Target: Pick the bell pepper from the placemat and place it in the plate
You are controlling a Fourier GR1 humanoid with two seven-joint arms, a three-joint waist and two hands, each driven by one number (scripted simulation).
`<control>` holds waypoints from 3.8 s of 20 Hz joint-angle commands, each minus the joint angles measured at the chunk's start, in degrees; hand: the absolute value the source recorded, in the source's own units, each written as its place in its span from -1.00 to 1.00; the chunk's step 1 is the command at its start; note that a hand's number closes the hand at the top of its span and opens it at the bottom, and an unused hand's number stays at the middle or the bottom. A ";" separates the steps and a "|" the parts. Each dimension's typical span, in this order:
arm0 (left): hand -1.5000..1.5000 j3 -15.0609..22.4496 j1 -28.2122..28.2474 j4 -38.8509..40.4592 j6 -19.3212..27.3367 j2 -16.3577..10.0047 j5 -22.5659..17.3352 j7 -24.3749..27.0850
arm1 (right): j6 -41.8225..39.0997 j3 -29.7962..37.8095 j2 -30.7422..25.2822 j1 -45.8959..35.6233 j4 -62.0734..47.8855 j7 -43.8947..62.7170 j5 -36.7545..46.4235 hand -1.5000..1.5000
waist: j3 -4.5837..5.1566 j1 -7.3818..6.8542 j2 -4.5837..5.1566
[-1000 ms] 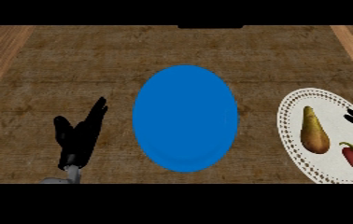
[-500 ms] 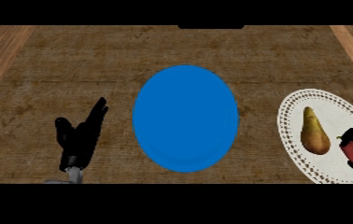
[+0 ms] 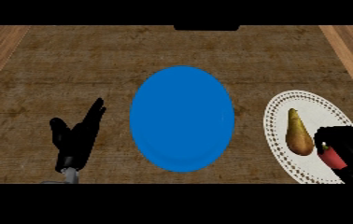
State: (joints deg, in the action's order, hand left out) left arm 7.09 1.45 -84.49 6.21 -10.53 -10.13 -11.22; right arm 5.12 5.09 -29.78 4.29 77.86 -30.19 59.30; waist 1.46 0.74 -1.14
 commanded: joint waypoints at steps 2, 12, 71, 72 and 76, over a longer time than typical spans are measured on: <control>0.00 0.09 0.47 0.47 -0.19 -0.20 -0.02 -0.58 | -0.65 -7.27 16.41 1.82 3.03 8.62 -0.77 1.00 | -1.17 -0.85 0.73; 0.00 0.23 1.41 0.19 0.02 0.08 -0.13 -1.59 | 10.95 -17.26 29.43 0.02 16.81 25.12 -1.11 1.00 | -1.47 -0.31 -0.65; 0.00 -0.95 -3.89 2.45 -0.42 2.94 2.00 -5.05 | 61.81 -29.48 29.17 -25.36 -5.42 53.41 -29.68 -1.00 | -1.53 -0.45 1.17; 0.00 0.85 2.10 1.59 -0.30 3.97 3.47 -0.07 | 59.53 -29.80 26.97 -22.77 -1.21 51.96 -33.57 -1.00 | -1.54 -0.65 1.11; 0.00 -3.00 -2.00 3.40 -2.26 1.66 1.31 -1.19 | 55.83 -34.91 23.36 -12.12 12.04 46.45 -40.30 -1.00 | -1.52 -0.16 1.09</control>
State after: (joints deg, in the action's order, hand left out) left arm 5.86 0.28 -83.83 5.26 -7.98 -7.88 -12.63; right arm 63.47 -27.17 -3.22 -16.06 79.44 21.09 25.80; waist -0.40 0.11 -0.23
